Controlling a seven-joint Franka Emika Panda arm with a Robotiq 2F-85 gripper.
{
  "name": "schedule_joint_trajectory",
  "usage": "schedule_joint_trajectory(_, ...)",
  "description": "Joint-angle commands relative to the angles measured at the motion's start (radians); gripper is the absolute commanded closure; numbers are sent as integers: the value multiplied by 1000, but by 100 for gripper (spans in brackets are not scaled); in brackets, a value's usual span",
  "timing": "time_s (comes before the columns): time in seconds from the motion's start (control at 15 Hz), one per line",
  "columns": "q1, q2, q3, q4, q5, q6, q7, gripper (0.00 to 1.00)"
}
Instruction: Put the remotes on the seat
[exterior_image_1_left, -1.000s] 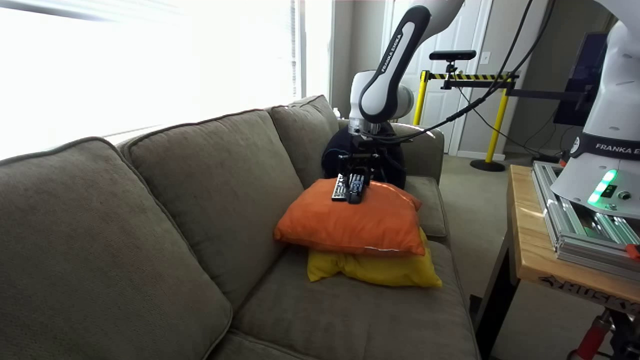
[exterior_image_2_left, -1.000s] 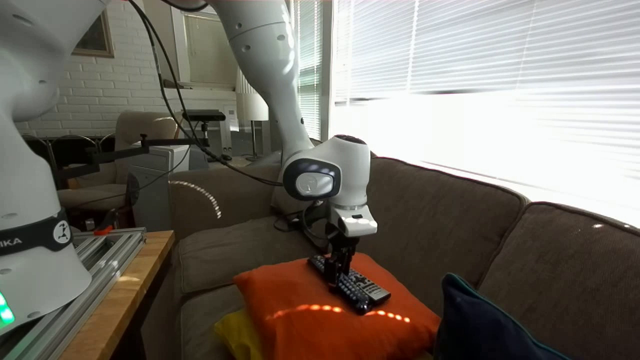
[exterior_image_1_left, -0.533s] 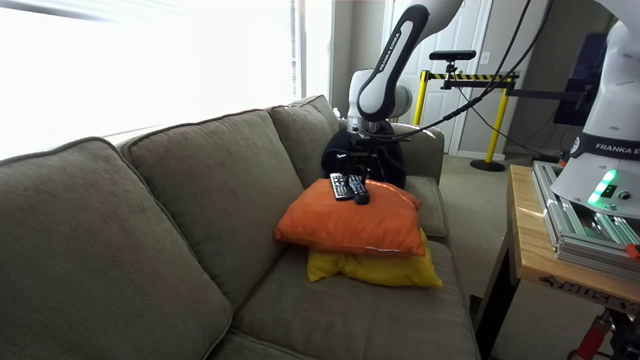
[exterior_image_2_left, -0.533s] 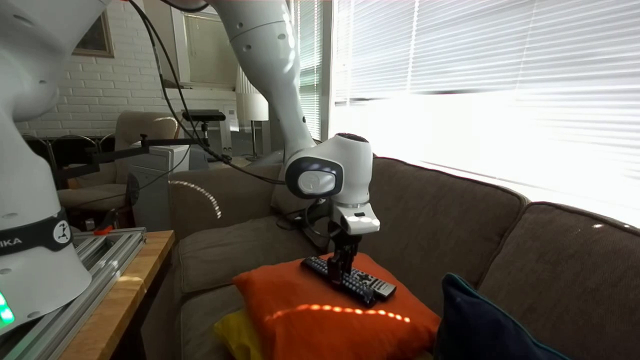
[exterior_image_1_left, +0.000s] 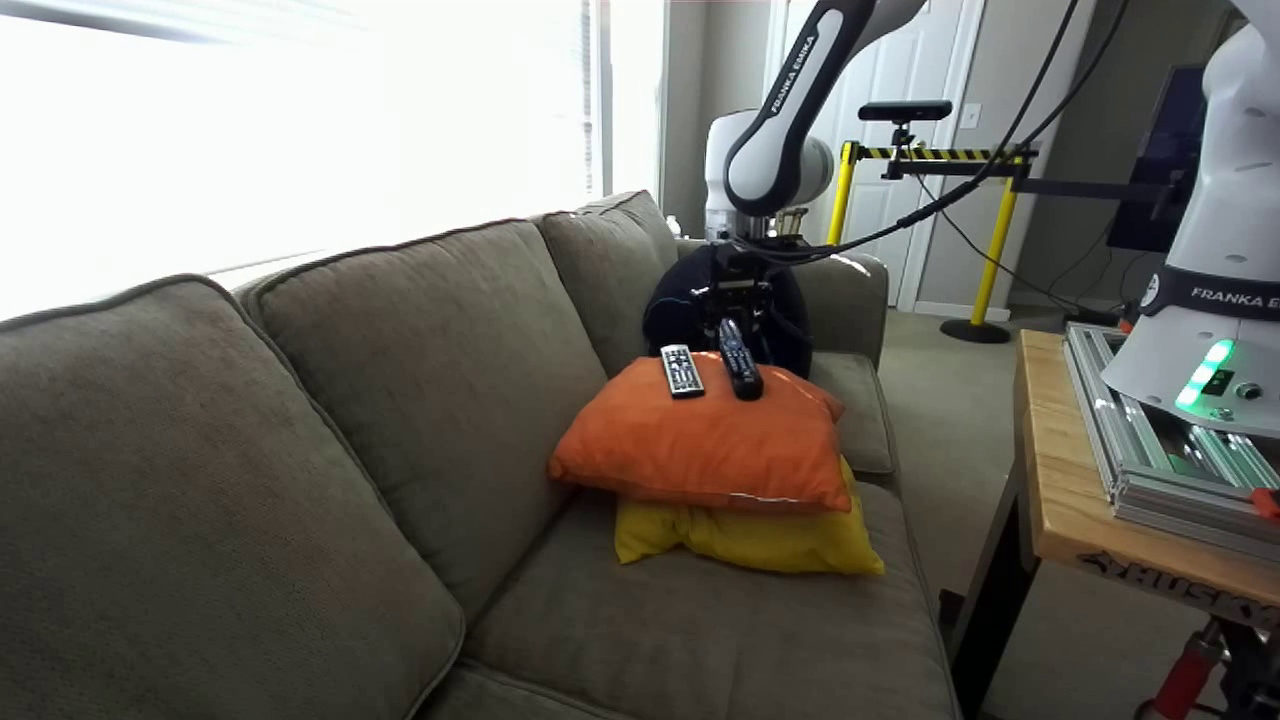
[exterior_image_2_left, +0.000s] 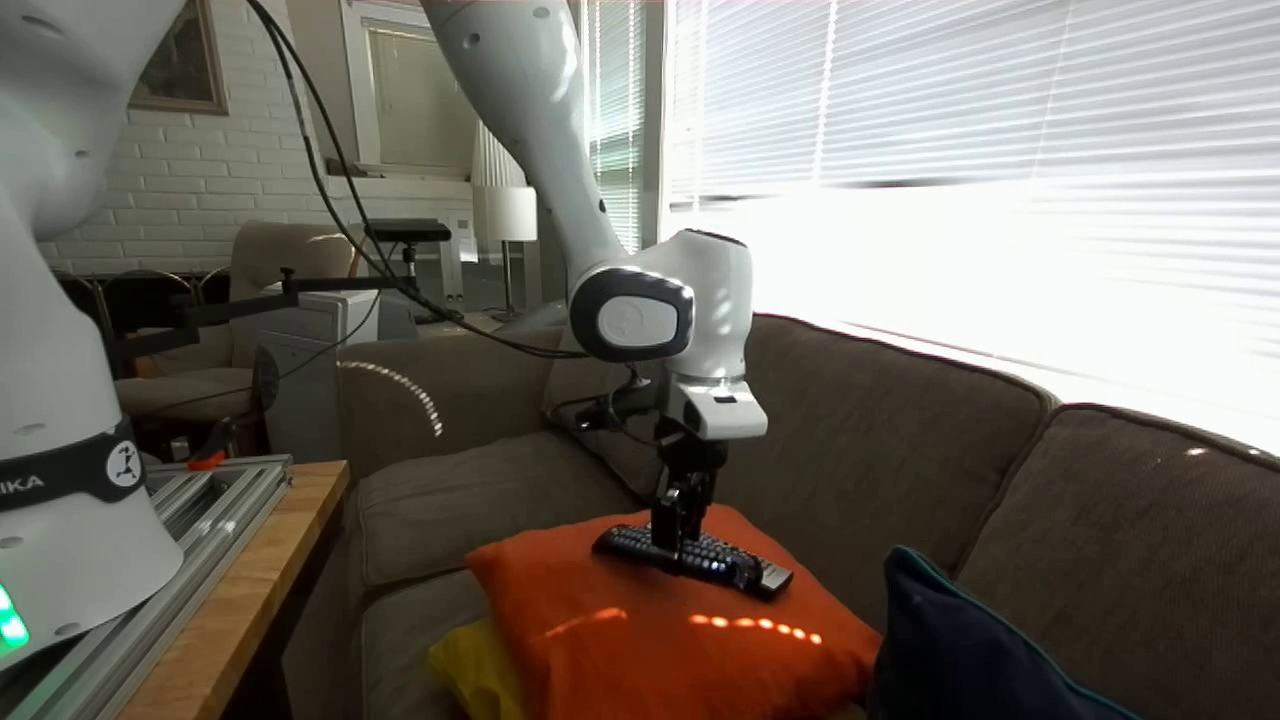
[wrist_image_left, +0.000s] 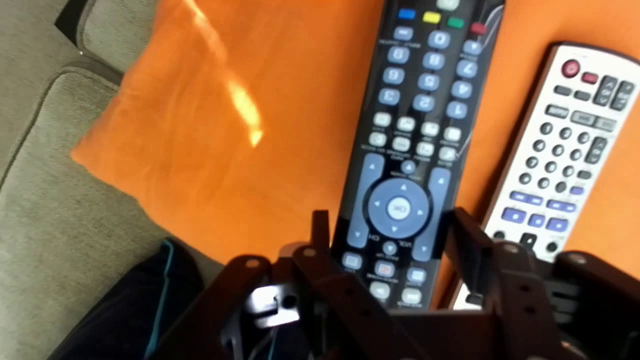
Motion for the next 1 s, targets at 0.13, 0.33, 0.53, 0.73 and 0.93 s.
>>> schedule_joint_trajectory(0.13, -27, -130, -82, -98, -129, -33, -98, 66)
schedule_joint_trajectory(0.33, -74, -135, -100, -97, -186, -30, -212, 66)
schedule_joint_trajectory(0.53, -132, -133, -88, -89, -244, -42, -368, 66)
schedule_joint_trajectory(0.73, -173, -127, -81, -80, -296, -69, -509, 66)
schedule_joint_trajectory(0.93, -176, -107, -81, -71, -279, -46, -477, 41)
